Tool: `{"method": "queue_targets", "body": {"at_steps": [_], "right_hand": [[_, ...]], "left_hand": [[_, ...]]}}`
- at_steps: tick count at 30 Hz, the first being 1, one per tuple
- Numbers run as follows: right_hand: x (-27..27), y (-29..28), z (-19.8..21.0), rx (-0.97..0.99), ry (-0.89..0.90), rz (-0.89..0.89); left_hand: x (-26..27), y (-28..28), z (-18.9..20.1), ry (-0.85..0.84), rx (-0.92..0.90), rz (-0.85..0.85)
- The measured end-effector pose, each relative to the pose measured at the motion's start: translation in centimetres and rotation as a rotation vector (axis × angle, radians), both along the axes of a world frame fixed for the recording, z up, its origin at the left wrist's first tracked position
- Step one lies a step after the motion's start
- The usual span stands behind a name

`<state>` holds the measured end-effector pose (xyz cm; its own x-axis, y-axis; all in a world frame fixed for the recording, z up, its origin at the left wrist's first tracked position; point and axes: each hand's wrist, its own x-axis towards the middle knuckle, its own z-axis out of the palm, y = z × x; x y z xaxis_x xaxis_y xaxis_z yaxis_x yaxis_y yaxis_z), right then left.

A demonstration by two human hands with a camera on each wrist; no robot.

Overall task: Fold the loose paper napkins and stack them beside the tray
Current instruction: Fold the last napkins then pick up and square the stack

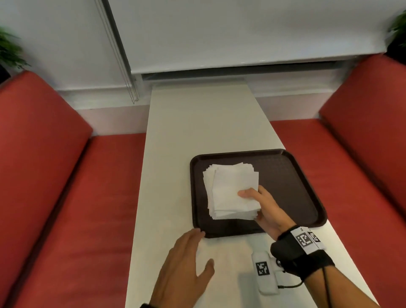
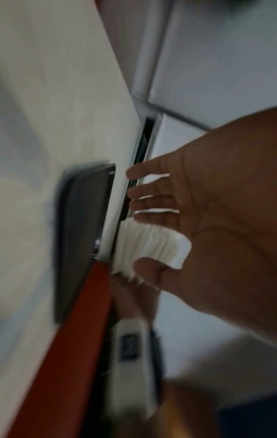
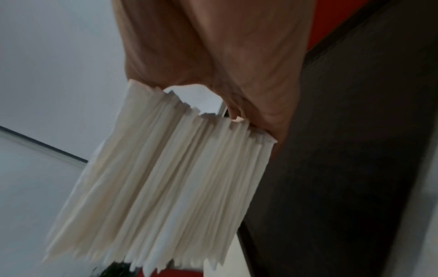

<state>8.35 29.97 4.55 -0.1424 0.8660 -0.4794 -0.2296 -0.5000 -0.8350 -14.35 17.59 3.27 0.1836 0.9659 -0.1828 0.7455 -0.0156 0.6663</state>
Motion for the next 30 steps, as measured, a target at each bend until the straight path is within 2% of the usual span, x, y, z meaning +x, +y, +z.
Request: {"method": "queue_targets", "body": {"at_steps": [1,4,10,14,17,26,28,30], "right_hand": [[0.1,0.7,-0.6,-0.011,0.009,0.0],[0.3,2.1,-2.4,-0.033,0.034,0.015],[0.2,4.7,-5.8,-0.051,0.03,-0.013],[-0.2,7.4,-7.1,-0.016,0.061,-0.018],[-0.9,9.8,-7.4,-0.011,0.071,-0.018],[-2.9,13.6,-8.4,-0.029,-0.01,-0.071],[-3.0,13.9,-8.8,-0.058,-0.04,-0.099],[-3.2,14.3,-8.9,-0.044,-0.095,-0.101]], "left_hand": [[0.1,0.2,-0.9,0.027,-0.063,-0.059],[1.1,1.0,-4.1,0.163,-0.014,-0.135],[2.2,2.8,-4.7,0.261,-0.016,-0.192],[2.4,2.6,-4.9,0.226,0.001,-0.218],[2.3,1.9,-5.1,0.22,-0.062,-0.25],[2.1,2.0,-6.5,0.302,0.049,-0.234],[1.5,2.3,-7.9,0.345,0.036,-0.254],[1.0,2.6,-9.8,0.428,0.021,-0.203]]}}
